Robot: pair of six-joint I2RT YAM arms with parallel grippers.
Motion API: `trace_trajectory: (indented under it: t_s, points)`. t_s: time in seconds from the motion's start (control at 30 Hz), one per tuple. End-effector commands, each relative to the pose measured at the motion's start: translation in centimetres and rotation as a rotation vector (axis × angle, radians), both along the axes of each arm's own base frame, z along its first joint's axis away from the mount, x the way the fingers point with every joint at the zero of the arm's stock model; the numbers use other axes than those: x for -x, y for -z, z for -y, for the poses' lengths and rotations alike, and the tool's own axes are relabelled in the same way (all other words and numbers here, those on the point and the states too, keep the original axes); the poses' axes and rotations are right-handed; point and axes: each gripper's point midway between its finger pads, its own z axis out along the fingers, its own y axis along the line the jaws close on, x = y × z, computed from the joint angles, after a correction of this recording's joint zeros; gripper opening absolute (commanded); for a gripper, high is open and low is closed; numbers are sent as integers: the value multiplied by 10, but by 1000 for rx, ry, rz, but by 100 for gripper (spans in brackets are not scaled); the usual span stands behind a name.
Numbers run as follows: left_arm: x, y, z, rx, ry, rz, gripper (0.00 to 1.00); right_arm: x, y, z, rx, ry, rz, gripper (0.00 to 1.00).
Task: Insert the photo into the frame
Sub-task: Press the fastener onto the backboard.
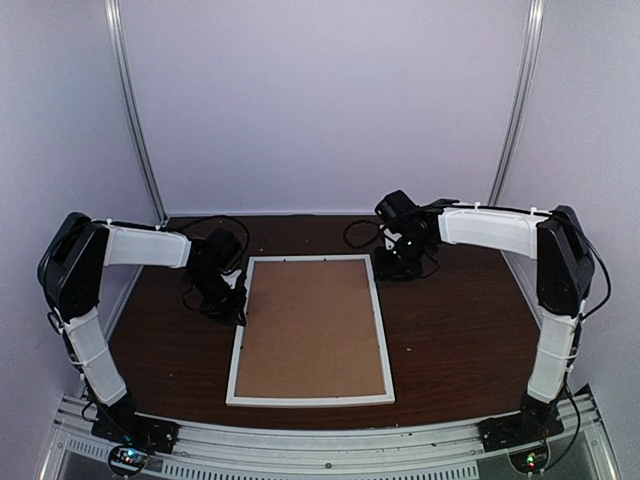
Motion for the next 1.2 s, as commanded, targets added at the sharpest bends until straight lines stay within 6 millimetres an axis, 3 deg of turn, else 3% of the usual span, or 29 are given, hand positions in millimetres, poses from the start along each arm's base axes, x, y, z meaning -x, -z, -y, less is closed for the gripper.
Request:
trace_trajectory:
  t_s: [0.0,0.47,0.63,1.17]
  points:
    - [8,1,15,37,59,13,0,-10,7,17,146,-5,-7,43]
    - [23,-2,24,51,68,12,0,-49,43,11,216,-9,-21,40]
    - [24,-2,26,51,65,11,0,-49,52,18,238,4,-45,39]
    - [27,0,25,41,65,8,0,-53,21,24,146,54,4,38]
